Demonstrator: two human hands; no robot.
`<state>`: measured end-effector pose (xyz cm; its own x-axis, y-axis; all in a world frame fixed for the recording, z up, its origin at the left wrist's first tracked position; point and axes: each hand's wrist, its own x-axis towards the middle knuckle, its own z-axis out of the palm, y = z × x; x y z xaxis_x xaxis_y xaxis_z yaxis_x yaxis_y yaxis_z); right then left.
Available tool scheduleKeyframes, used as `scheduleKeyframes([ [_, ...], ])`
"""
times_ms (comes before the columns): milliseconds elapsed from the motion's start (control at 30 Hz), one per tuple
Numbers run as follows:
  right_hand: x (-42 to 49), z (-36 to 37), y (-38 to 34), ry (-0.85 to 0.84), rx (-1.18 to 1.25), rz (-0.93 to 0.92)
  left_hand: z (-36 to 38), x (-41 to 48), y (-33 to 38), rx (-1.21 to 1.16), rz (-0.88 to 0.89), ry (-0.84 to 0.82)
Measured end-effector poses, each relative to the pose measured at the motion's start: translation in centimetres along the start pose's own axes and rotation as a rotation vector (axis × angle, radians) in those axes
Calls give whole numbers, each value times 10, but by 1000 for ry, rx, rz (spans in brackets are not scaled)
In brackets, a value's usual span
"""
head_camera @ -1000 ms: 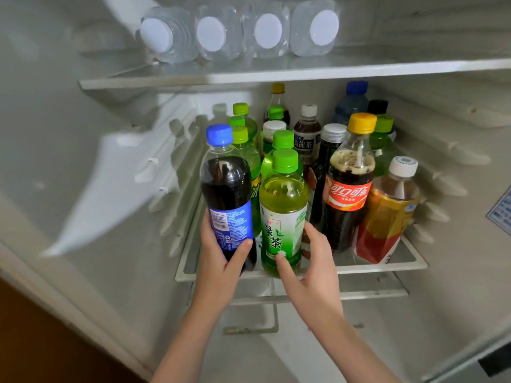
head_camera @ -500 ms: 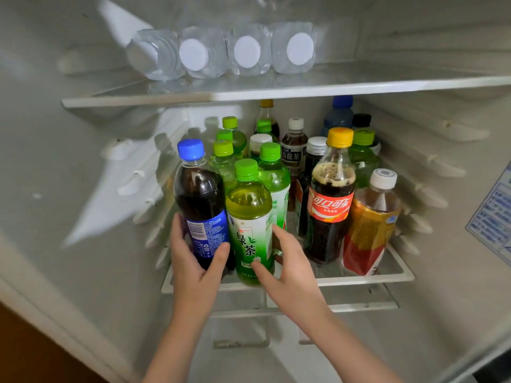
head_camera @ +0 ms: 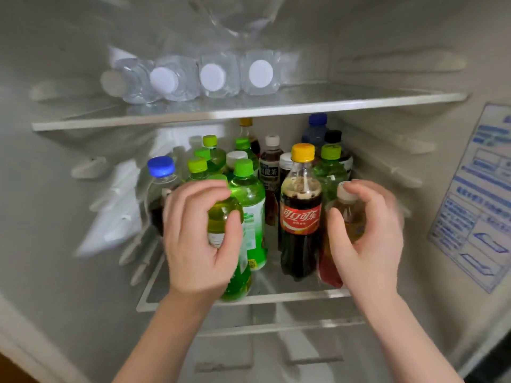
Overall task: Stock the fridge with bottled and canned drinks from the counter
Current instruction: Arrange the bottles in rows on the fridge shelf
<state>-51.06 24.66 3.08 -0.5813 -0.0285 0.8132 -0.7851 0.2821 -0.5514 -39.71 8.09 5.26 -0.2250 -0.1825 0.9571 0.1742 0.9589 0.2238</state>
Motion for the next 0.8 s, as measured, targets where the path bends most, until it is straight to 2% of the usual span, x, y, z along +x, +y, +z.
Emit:
scheduleKeyframes([
  [200, 10, -3, 26, -199, -4, 177, 28, 48, 11, -116, -46, -389],
  [400, 13, -9, 33, -258, 33, 137, 68, 80, 7, -147, -171, -670],
  [567, 14, -9, 35, -271, 66, 136, 82, 81, 9, -130, -137, -804],
  [800, 11, -8, 39, -244, 94, 139, 58, 91, 1, -43, -104, -874],
])
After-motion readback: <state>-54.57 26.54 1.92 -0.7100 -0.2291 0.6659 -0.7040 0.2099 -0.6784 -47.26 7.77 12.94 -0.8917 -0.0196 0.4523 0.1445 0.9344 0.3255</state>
